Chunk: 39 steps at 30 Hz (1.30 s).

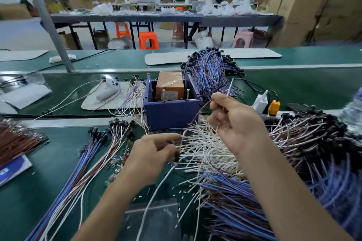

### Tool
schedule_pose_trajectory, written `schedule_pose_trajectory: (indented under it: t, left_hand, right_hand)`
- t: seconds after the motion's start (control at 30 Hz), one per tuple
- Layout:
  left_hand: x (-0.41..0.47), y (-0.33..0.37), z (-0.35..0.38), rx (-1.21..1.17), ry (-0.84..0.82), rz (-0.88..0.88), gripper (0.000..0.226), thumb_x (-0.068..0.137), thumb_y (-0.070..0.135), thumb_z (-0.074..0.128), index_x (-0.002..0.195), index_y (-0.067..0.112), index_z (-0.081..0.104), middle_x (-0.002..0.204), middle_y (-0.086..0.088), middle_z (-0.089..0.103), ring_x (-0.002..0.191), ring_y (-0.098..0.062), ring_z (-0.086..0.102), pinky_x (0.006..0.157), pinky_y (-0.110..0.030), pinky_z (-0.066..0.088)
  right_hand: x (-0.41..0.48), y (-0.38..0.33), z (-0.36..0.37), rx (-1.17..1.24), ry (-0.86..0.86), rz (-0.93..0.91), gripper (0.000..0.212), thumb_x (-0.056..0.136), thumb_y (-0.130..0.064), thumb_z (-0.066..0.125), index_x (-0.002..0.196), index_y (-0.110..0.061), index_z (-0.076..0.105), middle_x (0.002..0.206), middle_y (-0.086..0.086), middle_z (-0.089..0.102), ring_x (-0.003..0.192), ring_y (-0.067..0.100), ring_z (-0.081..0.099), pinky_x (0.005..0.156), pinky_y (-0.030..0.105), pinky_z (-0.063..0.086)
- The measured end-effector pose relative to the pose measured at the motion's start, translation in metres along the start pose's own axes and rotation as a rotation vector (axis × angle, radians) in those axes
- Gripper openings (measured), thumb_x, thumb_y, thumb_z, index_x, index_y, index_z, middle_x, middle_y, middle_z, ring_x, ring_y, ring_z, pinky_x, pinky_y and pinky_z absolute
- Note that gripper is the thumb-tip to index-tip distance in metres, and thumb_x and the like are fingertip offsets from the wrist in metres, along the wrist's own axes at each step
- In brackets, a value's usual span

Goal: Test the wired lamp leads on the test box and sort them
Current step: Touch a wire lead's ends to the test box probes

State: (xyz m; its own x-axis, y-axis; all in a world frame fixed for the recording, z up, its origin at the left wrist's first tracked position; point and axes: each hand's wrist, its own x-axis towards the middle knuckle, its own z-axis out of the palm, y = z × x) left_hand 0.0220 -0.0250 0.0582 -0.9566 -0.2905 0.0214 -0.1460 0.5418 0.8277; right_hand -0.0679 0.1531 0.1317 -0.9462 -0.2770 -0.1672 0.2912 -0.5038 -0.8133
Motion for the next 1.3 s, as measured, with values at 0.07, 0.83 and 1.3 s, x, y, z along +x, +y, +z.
schedule_pose_trajectory:
  t: [0.07,0.83,1.3]
  left_hand:
    - [-0.002,-0.005,0.003,-0.149,-0.039,-0.047,0.028,0.094,0.020,0.074,0.108,0.044,0.075,0.085,0.010,0.079,0.073,-0.017,0.074,0.072,-0.031,0.062]
    - [-0.025,0.020,-0.017,-0.831,-0.096,0.116,0.022,0.065,-0.001,0.061,0.064,0.018,0.072,0.059,-0.008,0.061,0.047,-0.013,0.055,0.046,-0.019,0.047]
    - [-0.022,-0.030,-0.045,-1.197,0.086,-0.085,0.043,0.041,0.022,0.101,0.077,0.012,0.081,0.070,-0.005,0.068,0.056,-0.009,0.062,0.052,-0.014,0.052]
  right_hand:
    - [-0.001,0.002,-0.004,0.033,0.038,0.033,0.017,0.098,-0.005,0.061,0.081,-0.005,0.065,0.059,0.003,0.060,0.042,0.007,0.039,0.060,0.027,0.039]
    - [-0.081,0.051,-0.008,-1.057,-0.232,-0.334,0.035,0.090,-0.057,0.058,0.112,-0.033,0.070,0.093,-0.019,0.073,0.087,-0.003,0.067,0.078,0.023,0.056]
    - [-0.065,-0.012,-0.086,-1.381,-0.235,-0.268,0.015,0.092,-0.025,0.074,0.079,-0.029,0.080,0.061,-0.020,0.067,0.049,-0.004,0.052,0.048,0.011,0.038]
